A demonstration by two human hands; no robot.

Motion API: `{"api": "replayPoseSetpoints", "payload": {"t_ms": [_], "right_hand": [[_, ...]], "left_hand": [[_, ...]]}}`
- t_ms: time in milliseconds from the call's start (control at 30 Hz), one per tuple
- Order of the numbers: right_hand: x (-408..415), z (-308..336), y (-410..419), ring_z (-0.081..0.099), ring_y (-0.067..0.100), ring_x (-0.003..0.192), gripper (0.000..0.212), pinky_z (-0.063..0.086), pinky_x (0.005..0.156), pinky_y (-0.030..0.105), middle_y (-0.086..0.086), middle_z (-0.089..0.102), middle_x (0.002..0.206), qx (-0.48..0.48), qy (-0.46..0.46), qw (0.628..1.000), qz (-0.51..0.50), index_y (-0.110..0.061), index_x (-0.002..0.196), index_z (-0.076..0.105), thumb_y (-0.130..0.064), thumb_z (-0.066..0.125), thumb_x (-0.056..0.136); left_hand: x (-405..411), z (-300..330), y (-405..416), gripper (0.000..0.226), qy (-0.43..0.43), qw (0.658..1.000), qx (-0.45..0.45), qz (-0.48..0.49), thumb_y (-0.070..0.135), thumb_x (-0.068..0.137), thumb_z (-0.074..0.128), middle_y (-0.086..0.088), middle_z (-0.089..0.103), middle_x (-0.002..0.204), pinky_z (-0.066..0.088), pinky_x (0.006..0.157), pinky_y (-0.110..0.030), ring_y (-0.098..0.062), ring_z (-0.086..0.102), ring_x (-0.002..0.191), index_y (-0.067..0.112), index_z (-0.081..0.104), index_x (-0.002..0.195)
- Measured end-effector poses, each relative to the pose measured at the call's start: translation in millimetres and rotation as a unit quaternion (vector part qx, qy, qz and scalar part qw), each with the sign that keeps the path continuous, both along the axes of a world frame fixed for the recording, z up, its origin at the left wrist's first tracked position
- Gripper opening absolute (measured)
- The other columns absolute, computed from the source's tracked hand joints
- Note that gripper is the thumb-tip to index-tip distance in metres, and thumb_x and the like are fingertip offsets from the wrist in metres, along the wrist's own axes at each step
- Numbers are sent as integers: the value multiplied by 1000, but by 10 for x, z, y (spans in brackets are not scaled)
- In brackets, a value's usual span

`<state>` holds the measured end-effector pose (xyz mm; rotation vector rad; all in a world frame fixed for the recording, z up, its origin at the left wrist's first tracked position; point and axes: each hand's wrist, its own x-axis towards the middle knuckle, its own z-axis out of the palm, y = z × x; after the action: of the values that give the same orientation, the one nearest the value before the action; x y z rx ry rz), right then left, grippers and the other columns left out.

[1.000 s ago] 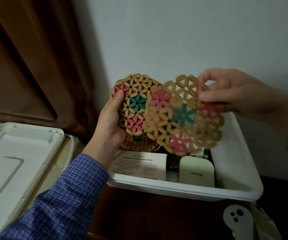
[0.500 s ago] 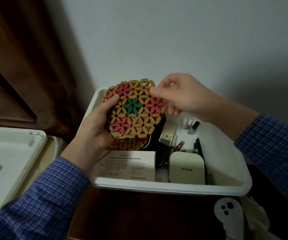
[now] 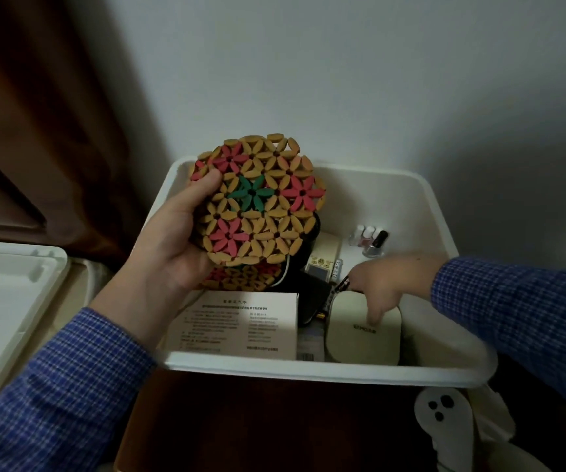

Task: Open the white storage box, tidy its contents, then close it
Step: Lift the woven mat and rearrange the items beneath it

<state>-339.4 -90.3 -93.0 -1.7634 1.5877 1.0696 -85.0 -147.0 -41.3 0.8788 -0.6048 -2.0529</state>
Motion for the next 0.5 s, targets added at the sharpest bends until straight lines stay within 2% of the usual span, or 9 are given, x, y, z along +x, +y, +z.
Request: {"api": "replayPoseSetpoints", "payload": {"t_ms": [100, 167, 233, 300, 367, 433, 500], "right_hand": [[-46, 172, -58, 48, 13, 72, 33, 37, 54, 23, -4, 51, 77, 13, -42, 999, 1, -6, 93, 59, -36, 73, 88], [-109, 368, -116, 53, 14, 77, 37, 46, 67, 28, 3, 65, 88, 34, -88, 995, -25, -3, 108, 66, -32, 76, 87], [-204, 618, -175, 57, 15, 80, 28, 52, 79, 35, 8, 70, 96, 42, -105, 994, -13, -11, 102, 68, -31, 77, 85], [-319, 889, -234, 57, 15, 76, 23, 51, 74, 36, 17, 71, 101, 35, -142, 989, -28, -16, 100, 70, -30, 79, 84], [-395, 1162, -268, 55, 12, 68, 27, 46, 62, 27, 21, 70, 101, 18, -219, 972, -87, -17, 104, 71, -31, 79, 82], [-372, 1303, -288, 52, 11, 62, 37, 43, 54, 20, 15, 67, 85, -1, -301, 943, -143, -12, 107, 71, -34, 76, 77], [-213, 1267, -271, 48, 10, 58, 36, 39, 51, 19, 5, 63, 74, -7, -362, 916, -174, -7, 107, 70, -32, 71, 81]], "left_hand": [[-3, 14, 7, 35, -1, 1000, 0, -1, 24, 90, 66, -17, 72, 118, 59, 79, -58, -36, 71, 105, 8, 68, 120], [-3, 27, 12, 38, 9, 1000, -2, 1, 24, 89, 67, -17, 72, 120, 58, 80, -58, -36, 71, 107, 8, 66, 124], [7, 39, 17, 41, 31, 999, -4, 9, 24, 91, 65, -17, 70, 122, 58, 80, -58, -37, 70, 109, 9, 63, 129], [32, 49, 21, 44, 63, 998, -4, 19, 25, 94, 63, -18, 69, 125, 58, 83, -58, -37, 68, 112, 9, 59, 134], [59, 57, 23, 43, 103, 994, -8, 33, 26, 96, 61, -18, 68, 126, 58, 82, -57, -37, 68, 113, 8, 58, 135], [84, 61, 24, 41, 128, 991, -18, 44, 27, 98, 59, -18, 68, 126, 58, 83, -57, -36, 68, 114, 6, 59, 133], [93, 60, 29, 41, 135, 989, -25, 51, 28, 98, 60, -18, 68, 126, 57, 85, -57, -36, 67, 114, 6, 59, 133]]}}
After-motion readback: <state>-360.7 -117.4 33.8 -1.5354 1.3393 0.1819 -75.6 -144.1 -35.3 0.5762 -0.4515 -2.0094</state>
